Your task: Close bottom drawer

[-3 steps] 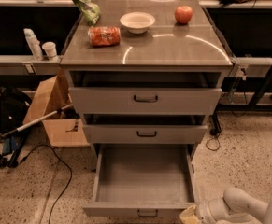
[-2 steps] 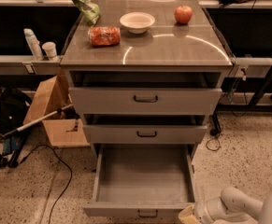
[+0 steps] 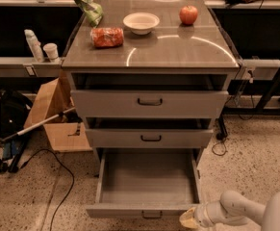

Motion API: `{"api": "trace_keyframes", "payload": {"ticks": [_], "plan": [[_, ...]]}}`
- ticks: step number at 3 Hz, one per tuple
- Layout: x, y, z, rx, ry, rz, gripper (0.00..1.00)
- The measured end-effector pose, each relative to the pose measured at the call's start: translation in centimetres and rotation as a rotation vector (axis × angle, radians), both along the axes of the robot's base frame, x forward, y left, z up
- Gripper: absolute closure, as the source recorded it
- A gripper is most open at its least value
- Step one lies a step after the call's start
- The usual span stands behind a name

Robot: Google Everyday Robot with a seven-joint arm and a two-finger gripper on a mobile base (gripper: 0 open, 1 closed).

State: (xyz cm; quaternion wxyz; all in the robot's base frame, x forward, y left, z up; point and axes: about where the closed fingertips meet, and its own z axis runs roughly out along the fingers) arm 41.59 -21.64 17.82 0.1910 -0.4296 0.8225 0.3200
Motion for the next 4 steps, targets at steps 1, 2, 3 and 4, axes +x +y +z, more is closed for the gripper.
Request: {"api": "trace_keyframes", "payload": {"ticks": [1,2,3,4], "plan": [[2.4,0.2,-0.2,-0.046,-0.066,-0.058,1.0],[2.4,0.2,-0.2,-0.046,-0.066,-0.058,1.0],[3.1,0.1,-0.8,-0.045,-0.062,-0.079,1.0],[4.7,-0.4,-0.7,-0.06,-0.088,-0.183,1.0]]}}
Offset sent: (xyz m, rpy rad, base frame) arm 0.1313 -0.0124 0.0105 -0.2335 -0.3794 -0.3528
